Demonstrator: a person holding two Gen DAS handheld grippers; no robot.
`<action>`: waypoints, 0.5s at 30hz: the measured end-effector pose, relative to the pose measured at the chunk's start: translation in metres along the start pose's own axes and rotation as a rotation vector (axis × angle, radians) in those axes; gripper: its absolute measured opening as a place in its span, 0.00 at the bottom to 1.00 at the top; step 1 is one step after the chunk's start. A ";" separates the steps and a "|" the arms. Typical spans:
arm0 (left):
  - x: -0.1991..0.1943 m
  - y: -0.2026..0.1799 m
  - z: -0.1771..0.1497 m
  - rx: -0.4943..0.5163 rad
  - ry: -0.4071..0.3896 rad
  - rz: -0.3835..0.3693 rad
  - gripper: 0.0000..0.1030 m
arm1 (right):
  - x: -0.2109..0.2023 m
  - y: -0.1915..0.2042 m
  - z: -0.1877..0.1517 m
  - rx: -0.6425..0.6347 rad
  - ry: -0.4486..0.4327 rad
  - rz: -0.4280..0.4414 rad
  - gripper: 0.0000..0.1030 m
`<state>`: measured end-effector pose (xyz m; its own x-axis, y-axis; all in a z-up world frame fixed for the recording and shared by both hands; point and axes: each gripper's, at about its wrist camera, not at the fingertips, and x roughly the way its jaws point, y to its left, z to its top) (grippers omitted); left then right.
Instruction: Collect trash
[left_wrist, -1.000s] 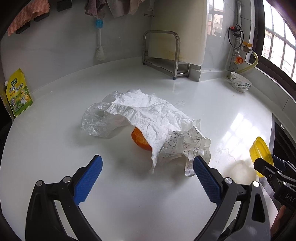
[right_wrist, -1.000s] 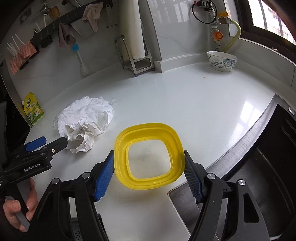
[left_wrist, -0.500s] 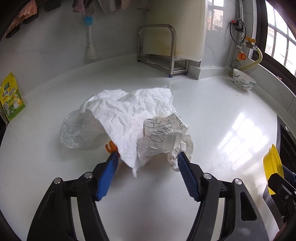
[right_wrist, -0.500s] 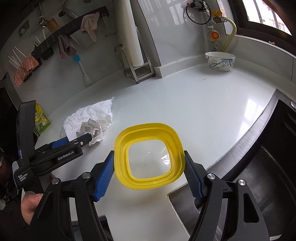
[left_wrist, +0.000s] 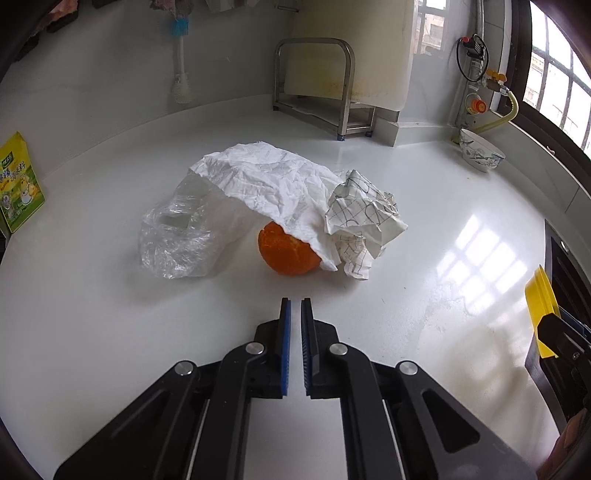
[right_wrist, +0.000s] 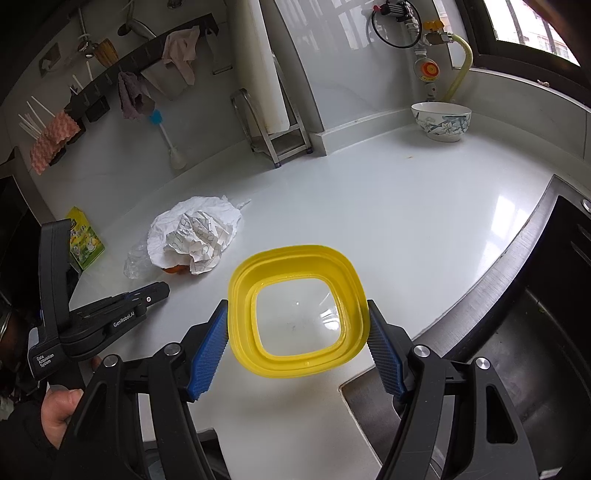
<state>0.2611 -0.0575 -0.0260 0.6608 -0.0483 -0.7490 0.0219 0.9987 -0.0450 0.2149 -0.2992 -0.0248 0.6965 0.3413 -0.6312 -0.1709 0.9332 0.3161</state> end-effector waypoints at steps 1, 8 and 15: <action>-0.003 0.002 -0.001 0.002 0.000 -0.006 0.06 | 0.000 0.000 0.000 0.001 -0.001 0.000 0.66; -0.020 0.006 -0.006 0.063 -0.020 0.009 0.24 | -0.002 0.000 0.000 0.003 -0.011 0.008 0.66; -0.039 0.006 -0.003 0.117 -0.083 0.033 0.60 | -0.006 0.001 0.001 0.006 -0.017 0.014 0.66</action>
<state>0.2328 -0.0498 0.0011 0.7224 -0.0187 -0.6912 0.0831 0.9947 0.0599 0.2115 -0.3006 -0.0205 0.7061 0.3519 -0.6145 -0.1763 0.9278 0.3287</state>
